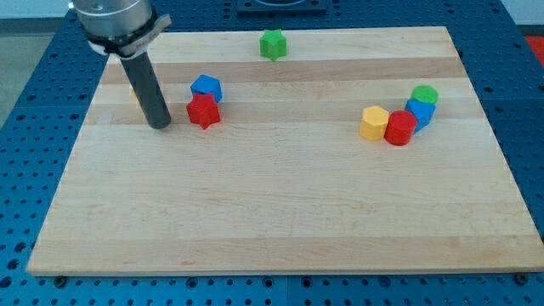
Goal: Place the red star below the green star
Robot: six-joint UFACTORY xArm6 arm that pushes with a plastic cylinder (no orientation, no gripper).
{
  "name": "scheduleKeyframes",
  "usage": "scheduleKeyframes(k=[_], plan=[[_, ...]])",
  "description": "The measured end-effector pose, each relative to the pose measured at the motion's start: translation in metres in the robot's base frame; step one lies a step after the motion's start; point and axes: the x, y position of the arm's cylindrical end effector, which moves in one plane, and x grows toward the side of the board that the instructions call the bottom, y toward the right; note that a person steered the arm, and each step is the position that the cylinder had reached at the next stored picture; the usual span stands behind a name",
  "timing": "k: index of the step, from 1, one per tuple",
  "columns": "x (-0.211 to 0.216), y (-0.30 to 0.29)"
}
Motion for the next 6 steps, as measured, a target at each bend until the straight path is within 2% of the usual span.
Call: scheduleKeyframes(k=[2,6], plan=[[-0.010,0.018],[0.012,0.118]])
